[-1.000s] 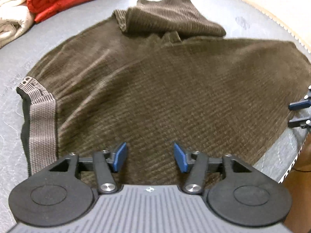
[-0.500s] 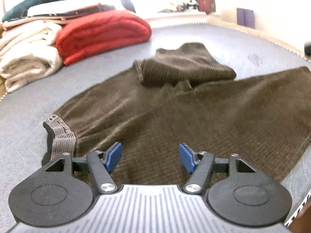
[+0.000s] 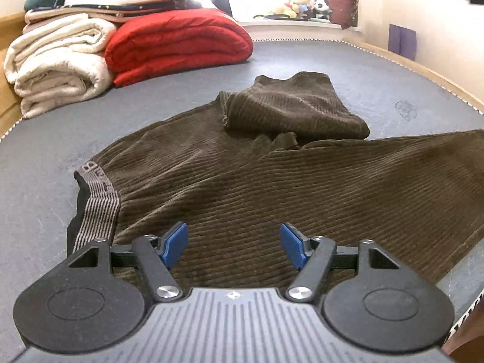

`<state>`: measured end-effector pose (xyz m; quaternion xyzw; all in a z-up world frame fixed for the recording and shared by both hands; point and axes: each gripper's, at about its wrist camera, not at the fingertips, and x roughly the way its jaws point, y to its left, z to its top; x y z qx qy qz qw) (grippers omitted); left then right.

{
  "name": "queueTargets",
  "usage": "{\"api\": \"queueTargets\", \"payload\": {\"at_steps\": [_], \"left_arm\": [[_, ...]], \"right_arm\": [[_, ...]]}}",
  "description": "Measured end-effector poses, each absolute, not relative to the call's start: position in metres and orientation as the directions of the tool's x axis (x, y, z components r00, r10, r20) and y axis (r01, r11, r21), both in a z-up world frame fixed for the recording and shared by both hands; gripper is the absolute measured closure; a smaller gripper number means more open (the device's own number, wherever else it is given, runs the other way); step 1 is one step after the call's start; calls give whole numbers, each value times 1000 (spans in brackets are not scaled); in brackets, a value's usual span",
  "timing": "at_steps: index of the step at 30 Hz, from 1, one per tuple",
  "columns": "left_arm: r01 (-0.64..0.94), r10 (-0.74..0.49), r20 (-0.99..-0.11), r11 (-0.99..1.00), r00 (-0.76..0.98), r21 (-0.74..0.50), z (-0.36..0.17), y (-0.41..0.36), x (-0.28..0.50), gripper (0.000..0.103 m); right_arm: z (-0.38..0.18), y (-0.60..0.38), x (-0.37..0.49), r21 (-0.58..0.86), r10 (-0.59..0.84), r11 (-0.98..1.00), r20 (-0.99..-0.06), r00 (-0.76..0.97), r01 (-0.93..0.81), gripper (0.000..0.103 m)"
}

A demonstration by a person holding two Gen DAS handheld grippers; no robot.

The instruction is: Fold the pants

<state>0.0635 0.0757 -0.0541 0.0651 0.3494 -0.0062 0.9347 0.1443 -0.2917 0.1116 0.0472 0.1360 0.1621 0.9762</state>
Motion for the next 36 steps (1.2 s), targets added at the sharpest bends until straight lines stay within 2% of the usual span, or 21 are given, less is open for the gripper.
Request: {"api": "queueTargets", "payload": {"at_steps": [3, 4, 6, 8, 10, 14, 16, 19, 21, 23, 24, 26, 27, 29, 34, 36], "left_arm": [[38, 35, -654, 995, 756, 97, -49, 65, 71, 30], [33, 26, -655, 997, 755, 76, -48, 61, 77, 32], [31, 18, -644, 997, 765, 64, -48, 51, 90, 47], [19, 39, -631, 996, 775, 86, -53, 37, 107, 72], [-10, 57, -643, 997, 764, 77, -63, 29, 129, 79], [-66, 68, -678, 997, 732, 29, -87, 23, 177, 79], [-54, 71, -707, 997, 704, 46, -110, 21, 189, 77], [-39, 113, -602, 990, 791, 134, -129, 10, 166, 76], [-48, 142, -588, 984, 797, 172, -131, 4, 164, 72], [-69, 169, -584, 979, 794, 189, -131, 4, 163, 58], [-85, 180, -584, 979, 791, 186, -131, 6, 164, 54], [-113, 174, -595, 984, 785, 140, -130, 16, 163, 41], [-127, 166, -602, 986, 781, 107, -130, 22, 163, 39], [-138, 142, -612, 989, 778, 54, -129, 32, 163, 36], [-137, 154, -604, 988, 782, 74, -130, 29, 163, 36], [-136, 155, -604, 988, 781, 77, -130, 28, 163, 36]], "right_arm": [[77, -299, 173, 208, 344, 934, -302, 889, -291, 50], [64, -300, 180, 241, 336, 934, -352, 873, -263, 50], [55, -306, 203, 332, 335, 923, -452, 827, -193, 51], [53, -310, 216, 362, 333, 917, -464, 821, -167, 51], [55, -310, 221, 330, 297, 932, -453, 841, -151, 51], [53, -314, 236, 285, 232, 953, -454, 861, -106, 52], [47, -313, 242, 305, 240, 947, -470, 849, -98, 67], [30, -316, 259, 381, 268, 922, -509, 818, -66, 75], [17, -315, 268, 423, 289, 905, -536, 793, -45, 76], [5, -314, 281, 460, 321, 887, -566, 759, -31, 76], [-2, -311, 289, 484, 344, 874, -578, 740, -29, 76], [-14, -302, 305, 508, 381, 860, -589, 713, -41, 75], [-21, -295, 314, 499, 387, 865, -602, 699, -50, 75], [-37, -281, 328, 473, 382, 879, -634, 672, -54, 73], [-71, -255, 352, 501, 419, 865, -676, 606, -39, 72], [-79, -247, 360, 507, 423, 861, -678, 601, -34, 67]]}}
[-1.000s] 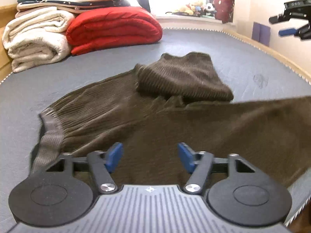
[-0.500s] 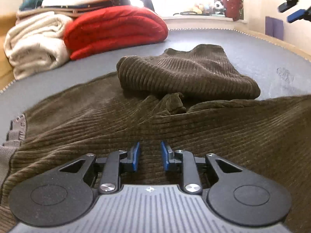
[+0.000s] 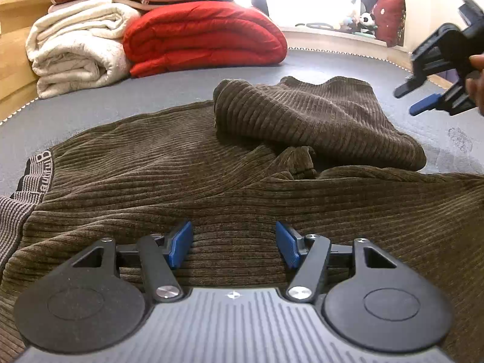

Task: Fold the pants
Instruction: 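Grasp the pant leg cuff with the right gripper and lift it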

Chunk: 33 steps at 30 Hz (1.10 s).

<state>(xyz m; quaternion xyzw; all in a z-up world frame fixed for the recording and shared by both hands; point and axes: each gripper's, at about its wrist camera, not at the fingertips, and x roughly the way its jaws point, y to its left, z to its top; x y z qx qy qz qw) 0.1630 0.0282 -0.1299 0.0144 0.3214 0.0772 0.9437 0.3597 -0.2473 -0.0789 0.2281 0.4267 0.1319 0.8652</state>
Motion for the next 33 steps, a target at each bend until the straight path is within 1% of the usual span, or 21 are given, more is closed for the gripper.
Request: {"api": "queueTargets", "payload": {"at_steps": [1, 4, 8, 13, 14, 15, 16, 19, 23, 26, 29, 31, 32, 33], "left_arm": [[-136, 153, -605, 988, 781, 74, -130, 29, 163, 36], [-136, 141, -607, 989, 782, 54, -131, 32, 163, 36], [-136, 133, -609, 990, 782, 41, -131, 34, 164, 35], [-136, 126, -611, 990, 782, 30, -131, 36, 164, 34], [-136, 126, -611, 990, 782, 30, -131, 36, 164, 34], [-136, 125, -611, 990, 782, 29, -131, 36, 164, 34], [-137, 124, -611, 990, 782, 27, -131, 36, 164, 34], [-137, 122, -611, 990, 782, 22, -131, 37, 164, 33], [-137, 119, -611, 990, 783, 17, -131, 39, 165, 33], [-137, 119, -611, 990, 783, 18, -131, 39, 165, 33], [-136, 119, -611, 991, 783, 18, -131, 39, 165, 33], [-136, 118, -612, 991, 782, 16, -131, 39, 165, 33], [-137, 119, -612, 990, 782, 18, -131, 39, 166, 33], [-137, 119, -612, 990, 782, 18, -131, 39, 166, 33]], "right_arm": [[-82, -245, 362, 507, 421, 861, -678, 603, -32, 63], [-94, -237, 375, 497, 411, 867, -682, 605, -28, 59], [-112, -235, 390, 517, 416, 856, -685, 598, -3, 58], [-128, -235, 403, 591, 474, 807, -646, 599, 0, 56], [-128, -232, 405, 587, 479, 809, -641, 600, -18, 59], [-125, -230, 406, 576, 483, 816, -636, 601, -46, 80], [-122, -228, 405, 572, 497, 816, -620, 607, -84, 93], [-102, -228, 398, 566, 530, 805, -547, 648, -181, 94], [-61, -243, 385, 561, 523, 797, -459, 718, -223, 95], [-15, -279, 368, 579, 468, 791, -366, 804, -197, 95], [26, -324, 342, 559, 305, 824, -310, 900, -86, 95], [38, -354, 322, 559, 143, 827, -313, 939, 60, 95], [37, -369, 315, 557, 75, 820, -335, 939, 133, 95], [29, -384, 311, 542, 23, 815, -384, 923, 206, 95]]}}
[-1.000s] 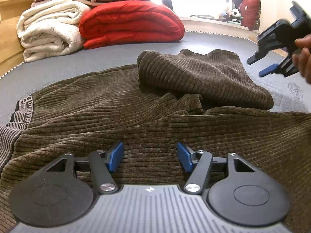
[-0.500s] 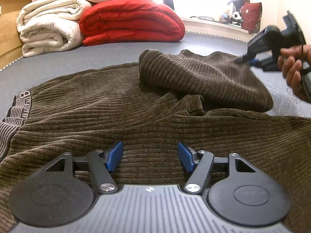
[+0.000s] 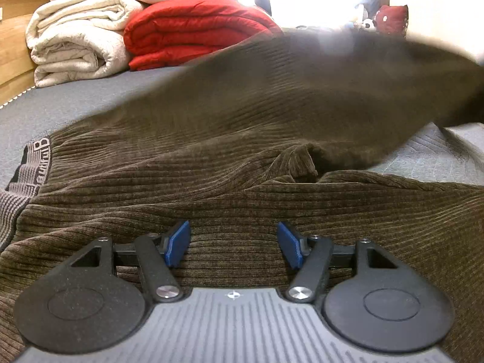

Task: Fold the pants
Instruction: 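Grasp the pant leg cuff with the right gripper and lift it, then pull the held cuff away from the waistband to straighten the leg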

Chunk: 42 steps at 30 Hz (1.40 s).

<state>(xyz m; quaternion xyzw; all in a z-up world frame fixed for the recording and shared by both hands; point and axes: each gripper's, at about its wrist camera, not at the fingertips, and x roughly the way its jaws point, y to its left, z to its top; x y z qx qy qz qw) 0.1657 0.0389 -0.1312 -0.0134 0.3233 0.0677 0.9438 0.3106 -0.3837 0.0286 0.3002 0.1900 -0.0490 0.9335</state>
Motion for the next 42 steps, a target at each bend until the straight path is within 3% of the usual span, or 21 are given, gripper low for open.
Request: {"api": "queueTargets", "payload": {"at_steps": [4, 7, 10, 14, 16, 22, 27, 29, 31, 33, 36, 39, 40, 42], "left_arm": [[-137, 124, -614, 990, 779, 25, -131, 39, 166, 33], [-137, 124, -617, 990, 777, 26, -129, 37, 166, 33], [-138, 127, -618, 990, 776, 30, -128, 35, 167, 33], [-140, 138, -619, 989, 773, 44, -128, 32, 168, 32], [-144, 147, -619, 988, 771, 56, -128, 29, 169, 31], [-161, 181, -621, 983, 763, 90, -128, 24, 169, 26], [-177, 196, -628, 980, 753, 94, -127, 25, 172, 22], [-203, 221, -644, 974, 733, 102, -125, 24, 176, 18], [-215, 249, -664, 967, 705, 135, -117, 20, 181, 18], [-199, 261, -660, 965, 704, 169, -102, 12, 187, 22], [-106, 160, -572, 986, 804, 127, -70, -5, 197, 23], [58, 21, -637, 993, 771, 103, -61, -30, 234, 28], [98, 5, -656, 988, 755, 119, -62, -39, 246, 36], [167, -1, -707, 972, 707, 165, -71, -56, 270, 36]], "right_arm": [[-35, -421, 315, 508, 26, 785, -599, 801, 354, 94], [-78, -444, 314, 520, 106, 770, -677, 728, 371, 87], [-92, -464, 305, 557, 116, 734, -666, 737, 388, 76], [-101, -503, 299, 664, 159, 629, -618, 770, 403, 73], [-107, -518, 300, 706, 164, 573, -597, 785, 417, 65], [-138, -547, 304, 836, 170, 319, -515, 840, 447, 62], [-154, -554, 303, 853, 144, 201, -512, 847, 482, 63], [-151, -556, 303, 850, 139, 204, -516, 845, 485, 74], [-136, -555, 304, 840, 106, 266, -513, 852, 473, 92], [-118, -554, 309, 841, 96, 333, -481, 872, 427, 92], [-97, -556, 309, 840, 92, 382, -448, 889, 384, 92], [-94, -562, 307, 828, 89, 396, -464, 881, 396, 92], [-96, -564, 305, 821, 91, 401, -478, 874, 407, 92], [-101, -566, 302, 808, 90, 404, -502, 860, 430, 92]]}}
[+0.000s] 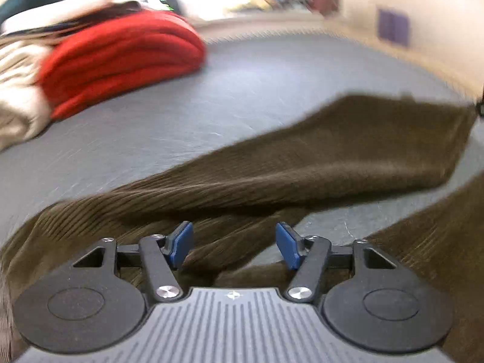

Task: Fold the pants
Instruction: 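Pull the held cuff away from the waistband to straighten the leg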

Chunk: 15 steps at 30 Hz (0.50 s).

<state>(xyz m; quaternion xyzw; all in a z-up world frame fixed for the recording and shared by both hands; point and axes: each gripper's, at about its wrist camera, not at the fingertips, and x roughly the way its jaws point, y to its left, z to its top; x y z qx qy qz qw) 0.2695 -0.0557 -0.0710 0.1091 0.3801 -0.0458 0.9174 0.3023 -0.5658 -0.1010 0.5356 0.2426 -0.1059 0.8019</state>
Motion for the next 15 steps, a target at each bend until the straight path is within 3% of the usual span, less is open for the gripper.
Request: {"api": "queueTargets", "payload": {"at_steps": [2, 3, 5, 7, 11, 15], "left_arm": [[250, 34, -831, 946, 556, 206, -94, -68, 296, 41], [278, 46, -822, 929, 568, 244, -95, -71, 299, 42], [304, 74, -832, 910, 550, 282, -93, -72, 308, 84], [281, 80, -839, 922, 538, 268, -83, -64, 316, 97], [194, 52, -779, 956, 625, 220, -43, -41, 306, 98], [222, -6, -774, 959, 633, 175, -36, -16, 282, 98]], "right_arm": [[-106, -566, 301, 797, 91, 405, -523, 847, 448, 92], [-108, -567, 301, 791, 91, 407, -532, 842, 456, 92], [-111, -568, 297, 785, 90, 412, -540, 837, 462, 92], [-107, -566, 300, 783, 88, 426, -534, 841, 453, 93], [-78, -560, 311, 784, 77, 488, -476, 876, 383, 96], [-17, -545, 302, 733, 13, 635, -325, 946, 243, 97]]}}
